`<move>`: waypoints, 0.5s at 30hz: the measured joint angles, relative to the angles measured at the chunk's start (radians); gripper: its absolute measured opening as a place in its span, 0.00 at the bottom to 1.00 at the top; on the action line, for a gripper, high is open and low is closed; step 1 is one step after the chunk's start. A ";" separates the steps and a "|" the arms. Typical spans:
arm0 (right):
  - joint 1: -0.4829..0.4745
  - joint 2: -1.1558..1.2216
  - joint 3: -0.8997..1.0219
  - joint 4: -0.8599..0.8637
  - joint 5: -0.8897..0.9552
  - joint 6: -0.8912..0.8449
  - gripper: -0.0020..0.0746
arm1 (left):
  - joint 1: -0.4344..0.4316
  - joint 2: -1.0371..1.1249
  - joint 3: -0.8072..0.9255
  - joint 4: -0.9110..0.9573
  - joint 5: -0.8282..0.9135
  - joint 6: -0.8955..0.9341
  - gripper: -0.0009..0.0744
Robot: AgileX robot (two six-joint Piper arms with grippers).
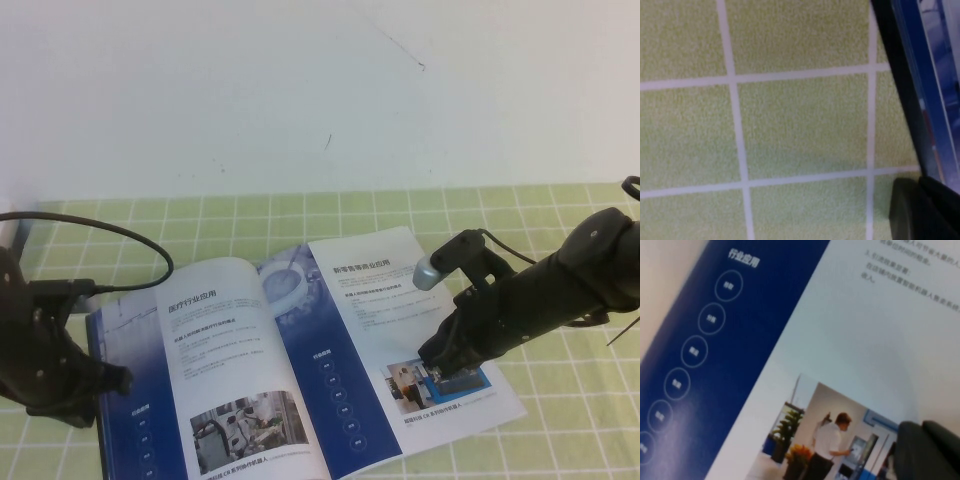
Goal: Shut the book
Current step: 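Close the open booklet and leave it lying on the table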
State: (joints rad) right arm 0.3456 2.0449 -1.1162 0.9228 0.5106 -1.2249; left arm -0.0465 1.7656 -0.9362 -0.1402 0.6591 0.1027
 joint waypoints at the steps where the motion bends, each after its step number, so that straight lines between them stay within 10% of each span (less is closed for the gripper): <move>1: 0.000 0.002 0.000 0.000 0.000 0.001 0.02 | 0.000 0.000 0.000 -0.008 -0.005 0.000 0.01; 15: 0.000 0.004 0.000 0.000 0.001 0.006 0.02 | -0.177 0.013 -0.007 -0.061 -0.112 -0.018 0.01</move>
State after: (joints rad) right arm 0.3456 2.0488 -1.1162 0.9228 0.5120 -1.2188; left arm -0.2230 1.7786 -0.9435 -0.2009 0.5472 0.0848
